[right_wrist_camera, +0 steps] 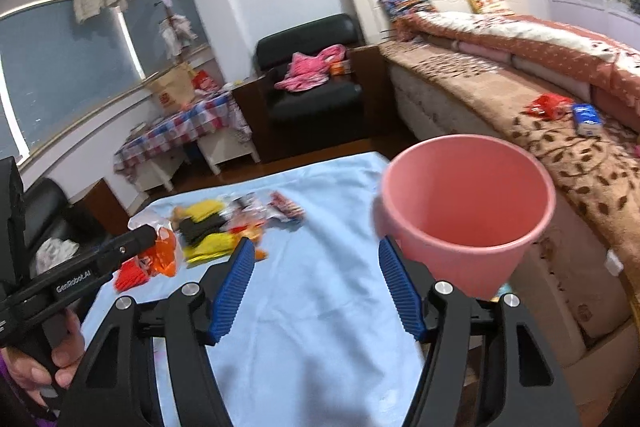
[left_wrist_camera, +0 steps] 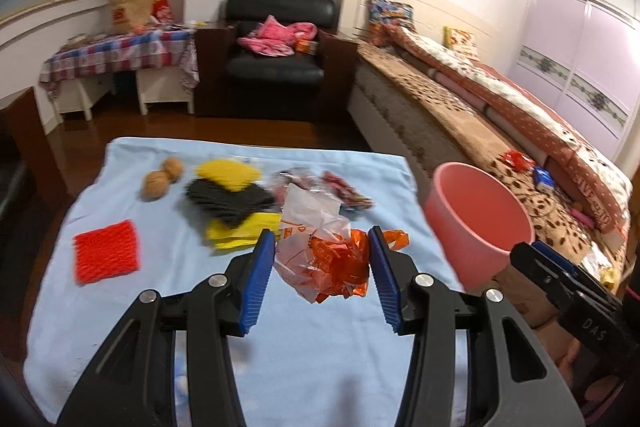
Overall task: Collect trash
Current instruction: 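Move the right gripper back over the table, then grasp the orange peel with the right gripper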
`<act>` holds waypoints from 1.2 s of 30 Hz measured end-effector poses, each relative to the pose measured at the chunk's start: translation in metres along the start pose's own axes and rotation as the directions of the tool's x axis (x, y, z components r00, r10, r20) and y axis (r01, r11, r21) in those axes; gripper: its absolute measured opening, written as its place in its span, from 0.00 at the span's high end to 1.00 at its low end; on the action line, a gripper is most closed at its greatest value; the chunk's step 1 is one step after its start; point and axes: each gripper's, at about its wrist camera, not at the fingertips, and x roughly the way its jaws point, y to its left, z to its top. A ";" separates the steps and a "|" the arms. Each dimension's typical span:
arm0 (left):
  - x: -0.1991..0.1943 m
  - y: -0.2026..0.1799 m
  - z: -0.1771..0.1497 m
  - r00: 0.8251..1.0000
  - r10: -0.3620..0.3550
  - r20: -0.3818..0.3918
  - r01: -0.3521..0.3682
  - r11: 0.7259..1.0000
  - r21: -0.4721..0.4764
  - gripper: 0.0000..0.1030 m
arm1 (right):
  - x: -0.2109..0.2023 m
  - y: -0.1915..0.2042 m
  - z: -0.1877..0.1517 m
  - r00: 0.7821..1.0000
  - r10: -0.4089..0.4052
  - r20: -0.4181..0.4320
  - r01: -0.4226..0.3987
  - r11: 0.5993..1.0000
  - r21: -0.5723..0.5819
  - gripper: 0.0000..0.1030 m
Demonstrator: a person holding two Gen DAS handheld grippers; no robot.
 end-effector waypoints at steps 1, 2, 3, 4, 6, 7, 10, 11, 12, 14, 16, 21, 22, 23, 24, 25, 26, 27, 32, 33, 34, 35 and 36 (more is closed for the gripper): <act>-0.003 0.007 -0.002 1.000 0.018 0.006 -0.018 1.000 -0.004 0.53 | 0.002 0.004 -0.002 1.000 0.006 -0.006 -0.006 1.000 -0.007 0.38; -0.006 0.014 -0.005 0.999 0.036 0.011 -0.036 0.999 -0.010 0.53 | 0.004 0.008 -0.004 1.000 0.012 -0.014 -0.012 1.000 -0.015 0.39; -0.009 0.022 -0.007 0.998 0.054 0.013 -0.054 0.998 -0.018 0.53 | 0.006 0.011 -0.005 1.000 0.017 -0.020 -0.018 1.000 -0.020 0.40; -0.011 0.028 -0.009 0.998 0.064 0.014 -0.064 0.998 -0.024 0.53 | 0.010 0.017 -0.007 0.999 0.027 -0.035 -0.028 0.999 -0.030 0.40; -0.013 0.043 -0.014 0.996 0.092 0.011 -0.092 0.995 -0.042 0.53 | 0.017 0.025 -0.012 0.998 0.037 -0.058 -0.039 0.998 -0.039 0.42; -0.014 0.050 -0.017 0.994 0.106 0.008 -0.106 0.993 -0.051 0.53 | 0.021 0.027 -0.013 0.997 0.041 -0.068 -0.044 0.998 -0.043 0.42; -0.013 0.077 -0.028 0.989 0.145 -0.017 -0.146 0.985 -0.089 0.53 | 0.034 0.035 -0.019 0.993 0.052 -0.104 -0.059 0.996 -0.061 0.43; -0.013 0.084 -0.031 0.988 0.149 -0.023 -0.151 0.984 -0.096 0.53 | 0.038 0.037 -0.020 0.992 0.055 -0.114 -0.063 0.996 -0.066 0.43; -0.011 0.092 -0.035 0.987 0.157 -0.032 -0.160 0.981 -0.108 0.53 | 0.043 0.039 -0.021 0.990 0.058 -0.125 -0.068 0.995 -0.070 0.43; -0.009 0.106 -0.041 0.986 0.156 -0.052 -0.162 0.978 -0.131 0.53 | 0.052 0.044 -0.024 0.987 0.066 -0.145 -0.078 0.994 -0.079 0.43; -0.008 0.115 -0.045 0.986 0.151 -0.068 -0.159 0.976 -0.148 0.53 | 0.060 0.049 -0.025 0.985 0.072 -0.160 -0.086 0.993 -0.085 0.43; -0.004 0.126 -0.045 0.986 0.149 -0.076 -0.160 0.973 -0.167 0.53 | 0.075 0.058 -0.031 0.978 0.079 -0.192 -0.099 0.990 -0.099 0.43; -0.001 0.126 -0.044 0.986 0.147 -0.077 -0.159 0.973 -0.168 0.53 | 0.079 0.060 -0.032 0.977 0.078 -0.199 -0.100 0.990 -0.102 0.43; 0.000 0.127 -0.044 0.987 0.141 -0.078 -0.153 0.973 -0.170 0.53 | 0.082 0.061 -0.032 0.976 0.078 -0.204 -0.100 0.990 -0.104 0.43; 0.002 0.127 -0.044 0.987 0.137 -0.080 -0.149 0.974 -0.171 0.53 | 0.085 0.063 -0.034 0.974 0.076 -0.212 -0.100 0.989 -0.107 0.43; 0.003 0.127 -0.044 0.988 0.132 -0.083 -0.145 0.975 -0.171 0.53 | 0.087 0.064 -0.034 0.974 0.074 -0.215 -0.100 0.989 -0.110 0.43; 0.004 0.127 -0.044 0.989 0.124 -0.085 -0.137 0.976 -0.171 0.53 | 0.089 0.064 -0.034 0.973 0.073 -0.219 -0.099 0.989 -0.113 0.43; 0.006 0.126 -0.043 0.990 0.113 -0.088 -0.127 0.977 -0.174 0.53 | 0.092 0.065 -0.034 0.972 0.071 -0.222 -0.099 0.988 -0.118 0.43; 0.012 0.119 -0.036 0.993 0.085 -0.078 -0.097 0.982 -0.163 0.53 | 0.112 0.074 -0.022 0.973 0.068 -0.223 -0.104 0.982 -0.158 0.43; 0.013 0.118 -0.035 0.994 0.081 -0.077 -0.093 0.983 -0.161 0.53 | 0.119 0.077 -0.018 0.973 0.067 -0.222 -0.107 0.979 -0.172 0.43; 0.014 0.117 -0.034 0.994 0.077 -0.076 -0.089 0.983 -0.160 0.53 | 0.124 0.078 -0.015 0.972 0.067 -0.225 -0.109 0.978 -0.179 0.43; 0.016 0.116 -0.033 0.994 0.076 -0.076 -0.087 0.983 -0.160 0.53 | 0.132 0.080 -0.012 0.971 0.069 -0.230 -0.113 0.976 -0.187 0.43; 0.017 0.116 -0.032 0.994 0.076 -0.077 -0.088 0.983 -0.160 0.53 | 0.137 0.081 -0.010 0.970 0.069 -0.235 -0.116 0.975 -0.191 0.43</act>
